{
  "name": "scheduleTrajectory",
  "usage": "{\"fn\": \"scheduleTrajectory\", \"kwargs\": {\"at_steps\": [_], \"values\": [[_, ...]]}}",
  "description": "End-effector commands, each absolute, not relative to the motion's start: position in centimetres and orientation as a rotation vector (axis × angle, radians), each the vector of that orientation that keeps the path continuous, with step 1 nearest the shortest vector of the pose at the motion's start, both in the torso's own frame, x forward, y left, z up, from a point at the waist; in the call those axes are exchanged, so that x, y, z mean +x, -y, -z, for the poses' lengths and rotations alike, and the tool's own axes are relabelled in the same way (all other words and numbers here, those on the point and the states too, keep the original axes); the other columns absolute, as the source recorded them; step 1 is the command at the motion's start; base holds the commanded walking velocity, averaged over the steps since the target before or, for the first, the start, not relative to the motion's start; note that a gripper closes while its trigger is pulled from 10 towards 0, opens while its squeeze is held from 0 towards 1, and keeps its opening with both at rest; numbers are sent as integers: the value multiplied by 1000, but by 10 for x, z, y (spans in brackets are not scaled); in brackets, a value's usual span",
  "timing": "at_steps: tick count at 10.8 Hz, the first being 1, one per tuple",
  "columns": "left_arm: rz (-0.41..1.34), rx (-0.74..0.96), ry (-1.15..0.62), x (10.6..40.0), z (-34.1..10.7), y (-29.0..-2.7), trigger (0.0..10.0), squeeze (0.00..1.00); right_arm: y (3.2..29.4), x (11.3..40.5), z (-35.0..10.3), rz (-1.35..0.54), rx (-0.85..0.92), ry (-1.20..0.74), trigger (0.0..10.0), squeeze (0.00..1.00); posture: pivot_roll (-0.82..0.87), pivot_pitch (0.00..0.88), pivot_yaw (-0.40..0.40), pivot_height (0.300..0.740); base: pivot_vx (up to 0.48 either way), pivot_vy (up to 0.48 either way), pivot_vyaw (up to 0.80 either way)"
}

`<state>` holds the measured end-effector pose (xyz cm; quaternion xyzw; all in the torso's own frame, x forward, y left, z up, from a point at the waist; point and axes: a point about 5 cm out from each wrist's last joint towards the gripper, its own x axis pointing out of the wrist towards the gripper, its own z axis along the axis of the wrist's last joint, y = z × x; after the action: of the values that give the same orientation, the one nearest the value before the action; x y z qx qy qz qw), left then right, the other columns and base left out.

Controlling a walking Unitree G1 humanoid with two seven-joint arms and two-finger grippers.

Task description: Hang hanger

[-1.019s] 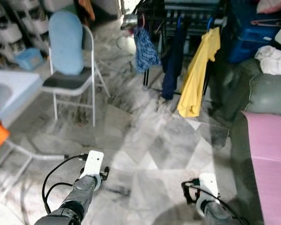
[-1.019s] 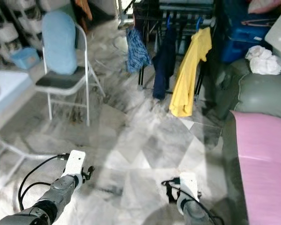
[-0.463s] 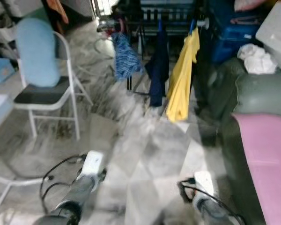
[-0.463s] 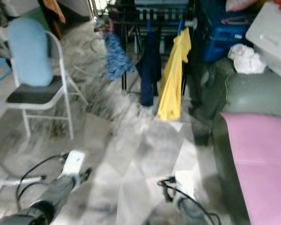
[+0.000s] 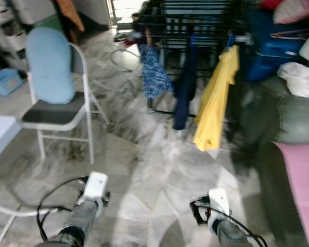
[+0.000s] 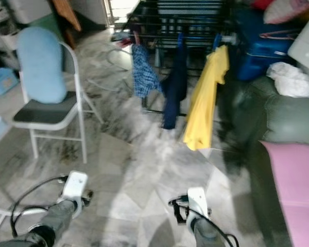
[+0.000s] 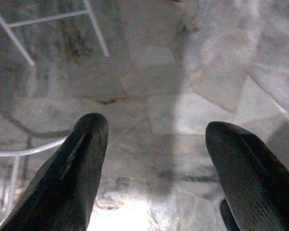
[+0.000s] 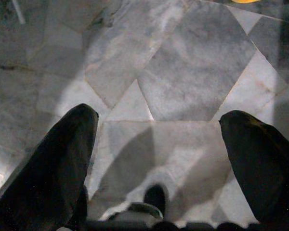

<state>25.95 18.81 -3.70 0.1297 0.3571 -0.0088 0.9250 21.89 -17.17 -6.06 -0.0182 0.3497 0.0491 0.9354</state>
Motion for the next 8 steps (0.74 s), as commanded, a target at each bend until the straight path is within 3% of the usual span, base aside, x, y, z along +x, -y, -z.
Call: {"fn": "scheduleTrajectory", "kwargs": {"at_steps": [1, 6, 8], "values": [[9, 253, -759, 254, 42, -187, 10000, 0, 174, 215, 64, -122, -56, -749, 10000, 0, -170, 13, 45, 740, 0, 0, 0], [-14, 283, -817, 232, 55, -196, 10000, 0, 149, 210, 70, -246, -91, -826, 10000, 0, -105, 0, 29, 740, 0, 0, 0], [-5, 288, -814, 233, 55, -197, 10000, 0, 149, 208, 71, -209, -58, -827, 10000, 0, -106, 0, 37, 740, 0, 0, 0]]}}
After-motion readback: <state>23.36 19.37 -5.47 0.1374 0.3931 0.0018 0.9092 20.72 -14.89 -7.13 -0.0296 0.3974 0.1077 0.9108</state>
